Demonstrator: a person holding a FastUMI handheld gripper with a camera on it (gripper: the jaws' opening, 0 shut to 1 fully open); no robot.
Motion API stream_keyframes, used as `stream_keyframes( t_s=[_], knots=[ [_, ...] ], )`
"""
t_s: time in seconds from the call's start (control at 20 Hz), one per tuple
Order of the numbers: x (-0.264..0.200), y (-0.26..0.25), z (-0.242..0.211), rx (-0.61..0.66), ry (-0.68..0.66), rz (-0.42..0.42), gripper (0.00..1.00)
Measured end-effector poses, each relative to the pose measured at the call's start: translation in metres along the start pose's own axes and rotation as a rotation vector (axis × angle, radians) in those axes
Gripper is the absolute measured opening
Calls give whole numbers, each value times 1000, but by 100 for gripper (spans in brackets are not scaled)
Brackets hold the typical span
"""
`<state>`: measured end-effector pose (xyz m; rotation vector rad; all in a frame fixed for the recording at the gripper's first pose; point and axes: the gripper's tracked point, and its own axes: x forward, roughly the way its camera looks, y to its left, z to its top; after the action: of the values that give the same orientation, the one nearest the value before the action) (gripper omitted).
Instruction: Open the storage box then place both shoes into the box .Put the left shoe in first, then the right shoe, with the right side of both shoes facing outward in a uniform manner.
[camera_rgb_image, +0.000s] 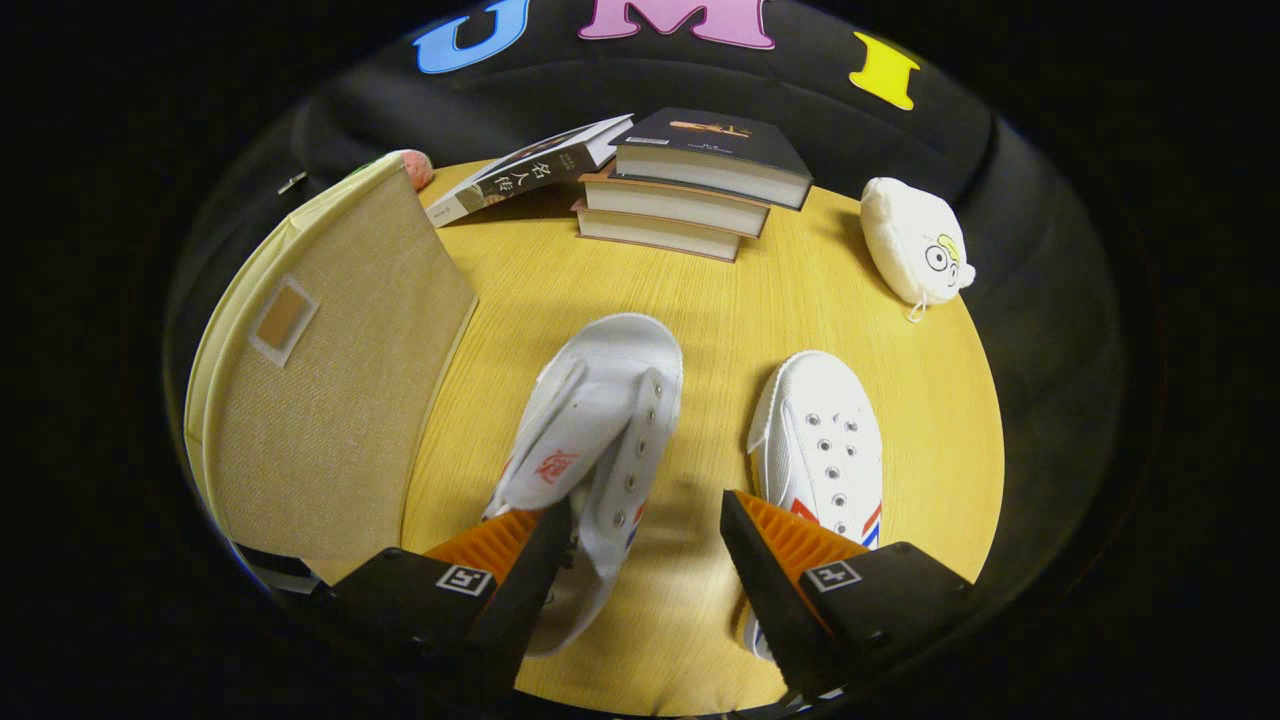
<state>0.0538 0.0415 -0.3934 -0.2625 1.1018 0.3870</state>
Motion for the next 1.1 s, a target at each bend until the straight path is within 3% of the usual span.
stream_keyframes(
  t_s=[0.1,0.15,0.25,0.45,0.65,1.1],
  knots=[
    [13,-2,1,29,24,20,87],
    [16,2,3,68,33,55,63],
    [19,7,6,138,50,94,39],
    [19,1,6,193,51,113,10],
    [2,1,6,289,52,100,7],
    [-132,23,57,536,-109,72,7]
  ],
)
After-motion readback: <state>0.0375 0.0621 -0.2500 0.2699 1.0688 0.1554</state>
